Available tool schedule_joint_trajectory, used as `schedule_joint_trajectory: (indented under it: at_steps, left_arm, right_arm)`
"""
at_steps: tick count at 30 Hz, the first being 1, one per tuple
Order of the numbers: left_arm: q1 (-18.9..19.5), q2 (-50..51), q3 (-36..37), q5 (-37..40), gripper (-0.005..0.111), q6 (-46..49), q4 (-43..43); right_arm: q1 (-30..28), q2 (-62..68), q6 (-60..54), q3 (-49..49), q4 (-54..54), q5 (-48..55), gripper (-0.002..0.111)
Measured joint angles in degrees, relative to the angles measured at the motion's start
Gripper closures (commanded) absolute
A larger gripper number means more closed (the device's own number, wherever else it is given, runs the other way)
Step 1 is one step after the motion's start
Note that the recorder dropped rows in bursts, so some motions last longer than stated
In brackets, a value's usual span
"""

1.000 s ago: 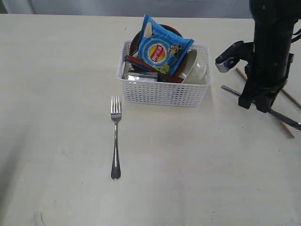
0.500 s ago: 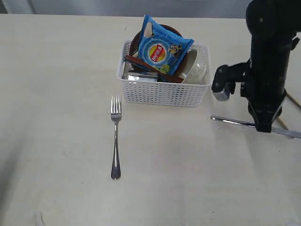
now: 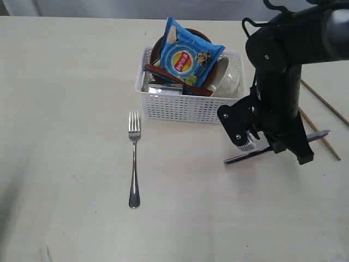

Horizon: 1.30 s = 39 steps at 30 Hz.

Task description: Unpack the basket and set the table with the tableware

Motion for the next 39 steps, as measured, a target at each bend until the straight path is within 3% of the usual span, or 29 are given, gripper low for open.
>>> schedule_joint_trajectory:
  at_steps: [11,35,39]
  left_arm:
    - [0.0,0.0,0.0,0.0,0.107,0.0,0.0]
    - [0.0,0.0,0.0,0.0,0.107,0.0,0.0]
    - [0.0,0.0,0.0,0.0,0.107,0.0,0.0]
  right_arm:
    - [4.8,1.6,-11.9,-0.1,-0.5,-4.6,0.109]
    - [5.4,4.9,-7.3,1.9,-1.5,-7.6,0.108]
    - [5.4,4.4,-4.4,2.4,-1.4,-8.5,0.088]
